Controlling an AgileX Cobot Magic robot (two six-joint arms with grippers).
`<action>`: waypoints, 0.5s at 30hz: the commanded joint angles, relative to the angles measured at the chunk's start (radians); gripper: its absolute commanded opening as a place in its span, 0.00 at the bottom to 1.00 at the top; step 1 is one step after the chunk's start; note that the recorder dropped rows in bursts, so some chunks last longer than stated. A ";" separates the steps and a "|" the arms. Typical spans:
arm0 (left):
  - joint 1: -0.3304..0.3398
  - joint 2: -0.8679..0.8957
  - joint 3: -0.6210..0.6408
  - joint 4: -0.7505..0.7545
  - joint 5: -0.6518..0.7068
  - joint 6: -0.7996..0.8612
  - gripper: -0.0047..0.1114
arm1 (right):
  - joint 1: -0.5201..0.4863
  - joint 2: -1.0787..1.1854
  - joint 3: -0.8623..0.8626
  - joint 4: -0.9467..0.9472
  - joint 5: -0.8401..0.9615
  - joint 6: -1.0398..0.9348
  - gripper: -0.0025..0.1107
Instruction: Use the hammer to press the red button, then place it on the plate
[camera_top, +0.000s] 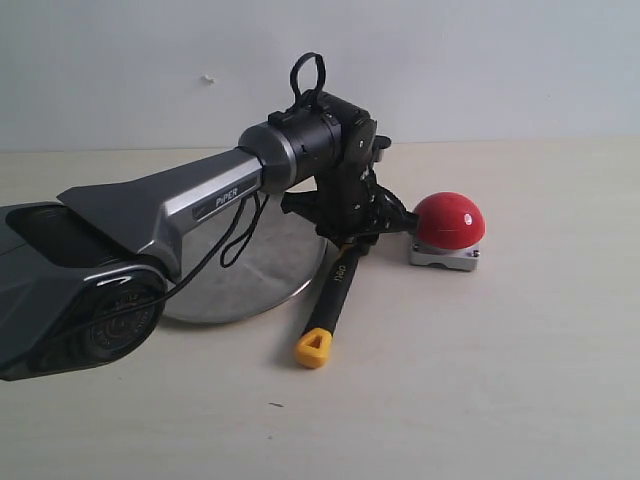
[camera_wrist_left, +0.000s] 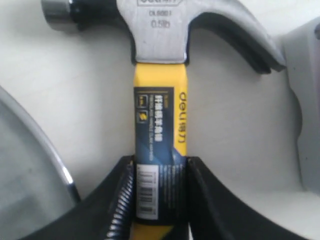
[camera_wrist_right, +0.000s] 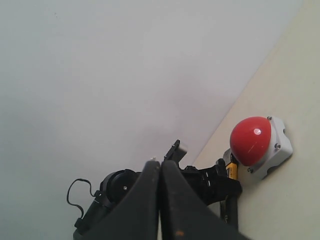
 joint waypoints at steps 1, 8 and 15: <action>-0.004 0.011 0.000 0.002 -0.026 -0.045 0.04 | 0.001 -0.005 0.005 -0.002 -0.006 -0.003 0.02; -0.004 -0.023 0.000 0.011 -0.048 -0.065 0.04 | 0.001 -0.005 0.005 -0.002 -0.006 -0.003 0.02; -0.004 -0.065 0.000 0.019 -0.062 -0.068 0.04 | 0.001 -0.005 0.005 -0.002 -0.006 -0.003 0.02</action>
